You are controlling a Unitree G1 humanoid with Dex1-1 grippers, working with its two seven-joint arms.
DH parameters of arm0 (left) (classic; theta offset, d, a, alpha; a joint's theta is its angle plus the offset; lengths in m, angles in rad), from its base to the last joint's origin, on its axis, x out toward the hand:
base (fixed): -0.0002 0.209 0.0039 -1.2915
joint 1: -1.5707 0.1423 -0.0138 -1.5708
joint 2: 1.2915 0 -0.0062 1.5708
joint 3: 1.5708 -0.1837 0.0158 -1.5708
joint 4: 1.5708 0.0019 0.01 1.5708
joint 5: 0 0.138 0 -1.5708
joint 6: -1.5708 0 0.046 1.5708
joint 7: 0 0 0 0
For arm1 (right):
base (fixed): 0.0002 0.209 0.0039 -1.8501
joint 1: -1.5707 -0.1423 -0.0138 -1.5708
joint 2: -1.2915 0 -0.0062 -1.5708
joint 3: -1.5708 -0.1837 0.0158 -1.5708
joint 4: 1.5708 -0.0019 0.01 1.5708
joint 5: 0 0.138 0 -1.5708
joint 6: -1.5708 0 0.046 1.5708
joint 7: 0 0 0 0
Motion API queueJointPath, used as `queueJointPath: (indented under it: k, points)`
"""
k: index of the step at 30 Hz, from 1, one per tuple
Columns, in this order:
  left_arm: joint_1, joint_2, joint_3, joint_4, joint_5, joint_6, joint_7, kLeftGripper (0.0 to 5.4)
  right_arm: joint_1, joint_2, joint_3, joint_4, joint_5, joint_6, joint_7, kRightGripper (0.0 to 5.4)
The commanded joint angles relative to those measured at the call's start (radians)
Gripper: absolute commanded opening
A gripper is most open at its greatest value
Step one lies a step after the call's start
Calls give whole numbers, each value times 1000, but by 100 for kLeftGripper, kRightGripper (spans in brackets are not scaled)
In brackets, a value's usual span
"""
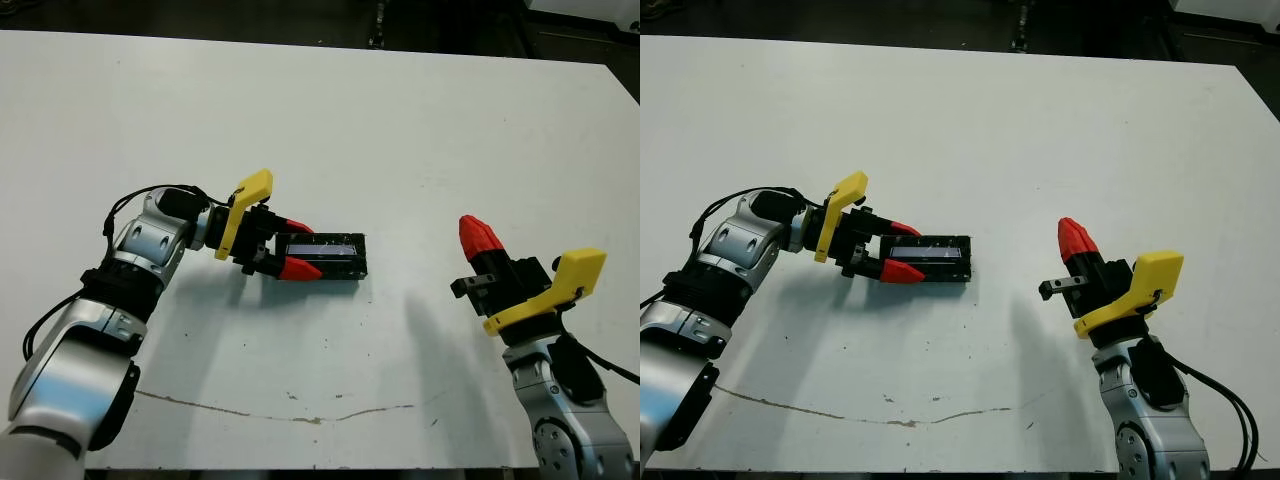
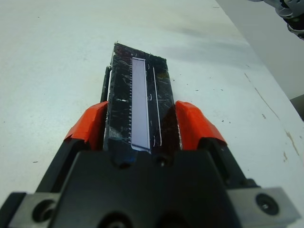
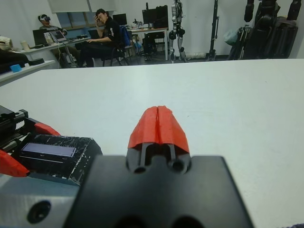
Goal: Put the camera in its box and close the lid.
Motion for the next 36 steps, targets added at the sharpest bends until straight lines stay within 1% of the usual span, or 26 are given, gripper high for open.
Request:
queueJointPath:
  k: [1,5,12,15,24,31,36]
  points:
    - [33,71,23,57,41,13,39,314,5,-9,-8,6,8,2,6,0]
    - [46,83,33,46,44,3,51,314,5,-11,-8,7,13,3,10,0]
    - [83,92,75,48,12,32,49,314,7,-11,-10,5,8,5,8,0]
    - [101,96,89,38,2,25,48,314,10,-12,-8,-1,-3,11,0,0]
    - [132,111,135,22,-30,26,48,314,11,-14,-8,2,2,8,9,0]
    - [140,123,145,42,-37,35,44,314,10,-8,-11,6,17,14,10,0]
    - [132,126,144,67,-34,35,50,314,10,-11,-6,6,9,14,5,0]
